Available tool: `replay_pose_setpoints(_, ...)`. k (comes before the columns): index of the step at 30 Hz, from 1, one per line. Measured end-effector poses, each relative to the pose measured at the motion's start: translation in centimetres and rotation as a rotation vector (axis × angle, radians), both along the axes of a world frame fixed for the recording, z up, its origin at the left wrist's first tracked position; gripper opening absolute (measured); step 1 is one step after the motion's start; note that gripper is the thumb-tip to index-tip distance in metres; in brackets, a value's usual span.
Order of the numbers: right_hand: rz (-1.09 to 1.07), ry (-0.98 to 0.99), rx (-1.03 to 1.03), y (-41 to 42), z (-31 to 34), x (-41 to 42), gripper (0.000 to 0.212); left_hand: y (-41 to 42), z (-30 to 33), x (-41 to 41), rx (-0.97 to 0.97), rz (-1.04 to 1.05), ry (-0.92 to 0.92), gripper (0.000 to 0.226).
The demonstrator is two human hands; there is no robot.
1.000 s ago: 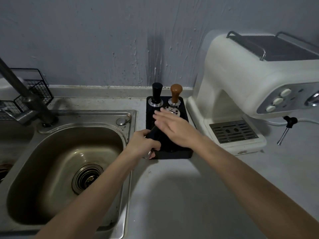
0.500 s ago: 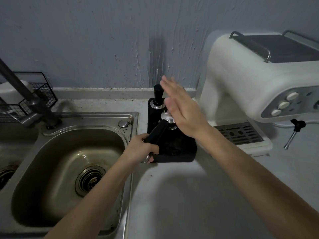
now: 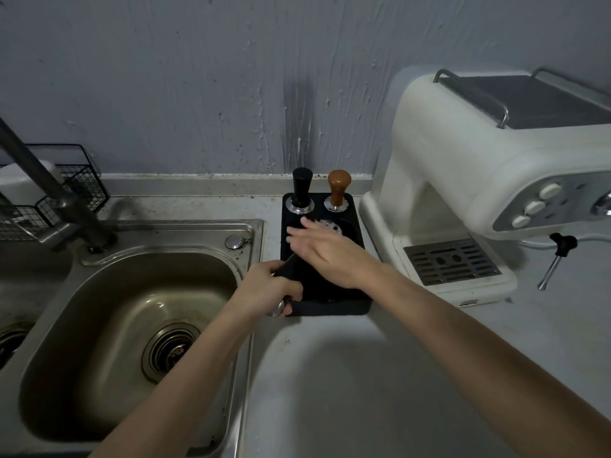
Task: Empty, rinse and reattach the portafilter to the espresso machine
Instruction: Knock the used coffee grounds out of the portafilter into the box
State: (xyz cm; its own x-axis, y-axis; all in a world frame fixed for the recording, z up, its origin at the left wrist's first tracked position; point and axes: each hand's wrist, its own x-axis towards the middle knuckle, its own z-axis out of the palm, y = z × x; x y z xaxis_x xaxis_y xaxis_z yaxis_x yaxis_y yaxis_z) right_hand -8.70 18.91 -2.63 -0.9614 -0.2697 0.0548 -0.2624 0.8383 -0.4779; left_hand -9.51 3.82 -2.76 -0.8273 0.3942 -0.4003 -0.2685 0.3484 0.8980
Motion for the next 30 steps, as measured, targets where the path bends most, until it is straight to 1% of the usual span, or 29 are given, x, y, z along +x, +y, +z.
replay_pose_setpoints(1, 0.003, 0.063, -0.048, 0.2, 0.3, -0.4, 0.046, -0.1, -0.1, 0.1, 0.009, 0.010, -0.010, 0.016)
replay_pose_setpoints(3, -0.047, 0.322, -0.151, 0.1, 1.6, -0.9, 0.050, -0.2, -0.3, 0.1, 0.027, 0.031, -0.012, 0.017)
replay_pose_setpoints(4, -0.081, 0.411, -0.178, 0.1, 1.9, -0.9, 0.050, -0.3, -0.2, 0.0, 0.037, 0.038, -0.005, 0.018)
replay_pose_setpoints(5, -0.102, 0.423, -0.176, 0.1, 1.8, -0.8, 0.048, -0.3, -0.1, -0.1, 0.047, 0.041, 0.004, 0.018)
replay_pose_setpoints(6, -0.101, 0.357, -0.121, 0.0, 1.1, -0.6, 0.046, -0.2, 0.0, -0.2, 0.052, 0.043, 0.016, 0.019)
replay_pose_setpoints(7, -0.082, 0.219, -0.019, -0.3, 0.3, -0.2, 0.045, -0.2, 0.0, -0.3, 0.045, 0.044, 0.028, 0.019)
replay_pose_setpoints(8, -0.056, 0.067, 0.043, -0.1, -0.3, 0.0, 0.044, -0.2, -0.1, -0.2, 0.027, 0.041, 0.029, 0.018)
replay_pose_setpoints(9, -0.037, -0.012, 0.042, 0.2, -0.3, -0.1, 0.045, -0.3, -0.2, 0.1, 0.014, 0.035, 0.014, 0.019)
replay_pose_setpoints(10, -0.024, 0.012, 0.008, 0.6, -0.1, -0.4, 0.046, -0.4, -0.4, 0.3, 0.017, 0.039, -0.011, 0.020)
replay_pose_setpoints(13, -0.115, 0.351, -0.198, 0.7, 1.5, -0.9, 0.052, -0.6, -0.7, 0.5, 0.040, 0.059, -0.031, 0.022)
replay_pose_setpoints(14, -0.131, 0.374, -0.200, 0.6, 1.7, -0.8, 0.052, -0.5, -0.6, 0.5, 0.049, 0.061, -0.024, 0.021)
replay_pose_setpoints(15, -0.123, 0.323, -0.143, 0.5, 1.3, -0.5, 0.050, -0.4, -0.6, 0.4, 0.058, 0.058, -0.015, 0.020)
replay_pose_setpoints(17, -0.046, 0.064, 0.055, 0.0, 0.0, 0.0, 0.046, -0.2, -0.5, 0.3, 0.056, 0.048, -0.012, 0.018)
replay_pose_setpoints(18, -0.023, -0.009, 0.055, 0.1, 0.0, -0.1, 0.046, -0.2, -0.5, 0.4, 0.044, 0.041, -0.019, 0.018)
replay_pose_setpoints(19, -0.016, 0.026, 0.005, 0.3, 0.5, -0.5, 0.046, -0.2, -0.6, 0.5, 0.036, 0.042, -0.029, 0.017)
replay_pose_setpoints(21, -0.054, 0.269, -0.149, 0.4, 2.0, -1.0, 0.051, -0.4, -0.7, 0.6, 0.031, 0.047, -0.038, 0.017)
replay_pose_setpoints(22, -0.080, 0.378, -0.199, 0.4, 2.5, -1.1, 0.053, -0.4, -0.7, 0.6, 0.034, 0.050, -0.034, 0.017)
replay_pose_setpoints(23, -0.085, 0.413, -0.198, 0.5, 2.6, -1.0, 0.053, -0.4, -0.6, 0.5, 0.040, 0.053, -0.028, 0.017)
replay_pose_setpoints(24, -0.068, 0.375, -0.144, 0.5, 2.1, -0.8, 0.051, -0.3, -0.6, 0.5, 0.047, 0.056, -0.021, 0.017)
replay_pose_setpoints(25, -0.034, 0.267, -0.045, 0.4, 1.1, -0.5, 0.049, -0.2, -0.6, 0.5, 0.053, 0.056, -0.014, 0.017)
replay_pose_setpoints(26, 0.004, 0.099, 0.052, 0.2, 0.1, -0.1, 0.047, 0.0, -0.6, 0.5, 0.051, 0.054, -0.011, 0.018)
replay_pose_setpoints(27, 0.018, -0.055, 0.087, 0.4, -0.4, 0.0, 0.047, 0.0, -0.7, 0.6, 0.043, 0.055, -0.018, 0.019)
replay_pose_setpoints(28, 0.020, -0.103, 0.061, 0.6, -0.4, -0.2, 0.048, 0.0, -0.9, 0.7, 0.041, 0.064, -0.034, 0.019)
replay_pose_setpoints(29, 0.017, -0.048, 0.011, 0.9, -0.1, -0.6, 0.049, -0.1, -1.0, 0.9, 0.046, 0.078, -0.049, 0.018)
replay_pose_setpoints(30, -0.010, 0.066, -0.057, 1.1, 0.4, -0.9, 0.051, -0.2, -1.0, 0.9, 0.054, 0.084, -0.053, 0.018)
